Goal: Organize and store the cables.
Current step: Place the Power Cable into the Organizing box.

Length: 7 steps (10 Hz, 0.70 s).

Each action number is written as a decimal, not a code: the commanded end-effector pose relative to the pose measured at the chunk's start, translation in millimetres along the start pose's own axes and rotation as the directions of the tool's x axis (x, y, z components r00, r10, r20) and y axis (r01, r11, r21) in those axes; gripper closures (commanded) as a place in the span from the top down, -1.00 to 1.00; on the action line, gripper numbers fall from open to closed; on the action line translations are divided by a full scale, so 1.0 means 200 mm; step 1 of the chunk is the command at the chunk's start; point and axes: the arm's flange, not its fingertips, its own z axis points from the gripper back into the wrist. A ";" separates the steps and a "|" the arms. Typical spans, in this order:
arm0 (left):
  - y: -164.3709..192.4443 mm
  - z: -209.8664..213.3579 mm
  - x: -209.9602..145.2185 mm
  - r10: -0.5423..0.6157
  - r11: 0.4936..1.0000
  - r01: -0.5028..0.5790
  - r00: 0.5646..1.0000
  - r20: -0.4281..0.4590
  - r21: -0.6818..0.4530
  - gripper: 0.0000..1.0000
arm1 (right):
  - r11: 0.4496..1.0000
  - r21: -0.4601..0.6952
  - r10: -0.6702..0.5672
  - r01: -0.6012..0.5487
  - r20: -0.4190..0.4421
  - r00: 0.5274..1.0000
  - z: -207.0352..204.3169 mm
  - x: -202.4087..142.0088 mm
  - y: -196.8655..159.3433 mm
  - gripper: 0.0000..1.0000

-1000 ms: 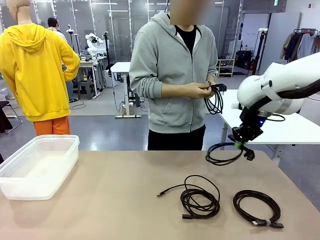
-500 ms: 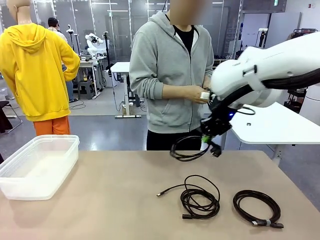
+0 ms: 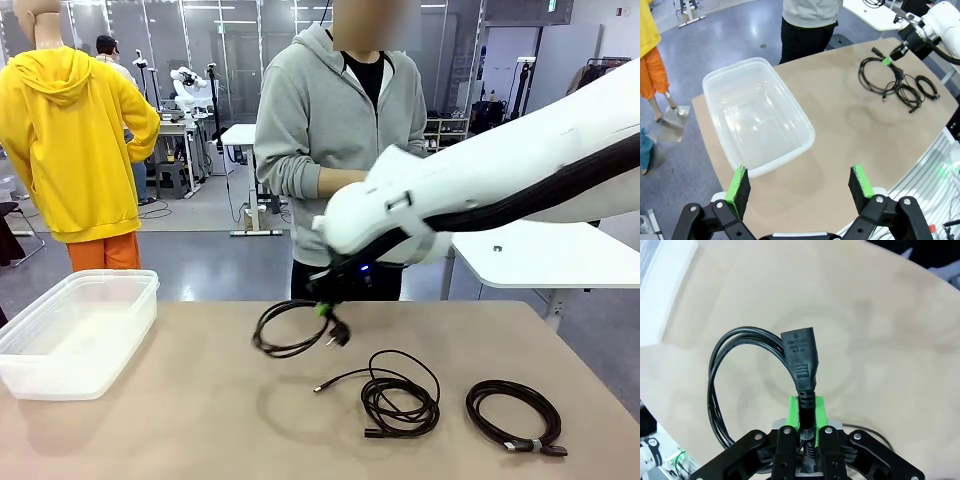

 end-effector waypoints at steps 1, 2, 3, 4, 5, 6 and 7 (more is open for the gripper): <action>0.00 0.00 0.00 -0.011 1.000 0.011 1.000 0.004 -0.006 1.00 | 1.000 -0.006 0.023 -0.024 -0.048 0.999 -0.18 0.13 0.12 -0.70; 0.00 0.00 0.00 -0.011 1.000 0.011 1.000 0.004 -0.006 1.00 | 1.000 0.011 0.019 -0.018 -0.048 0.999 -0.29 0.17 0.17 -0.70; 0.00 0.00 0.00 -0.011 1.000 0.011 1.000 0.004 -0.006 1.00 | 1.000 0.017 0.008 -0.007 -0.067 0.998 -0.36 0.18 0.19 -0.70; 0.00 0.00 0.00 -0.011 1.000 0.011 1.000 0.004 -0.006 1.00 | 1.000 0.026 -0.007 0.009 -0.096 0.995 -0.41 0.19 0.19 -0.70; 0.00 0.00 0.00 -0.011 1.000 0.011 1.000 0.004 -0.006 1.00 | 0.999 0.029 -0.015 0.019 -0.115 0.993 -0.44 0.18 0.20 -0.70; 0.00 0.00 0.00 -0.011 1.000 0.011 1.000 0.004 -0.006 1.00 | 0.999 0.027 -0.013 0.017 -0.126 0.992 -0.47 0.18 0.21 -0.70; 0.00 0.00 0.00 -0.011 1.000 0.011 1.000 0.004 -0.006 1.00 | 1.000 0.025 -0.014 0.017 -0.138 0.990 -0.47 0.18 0.22 -0.70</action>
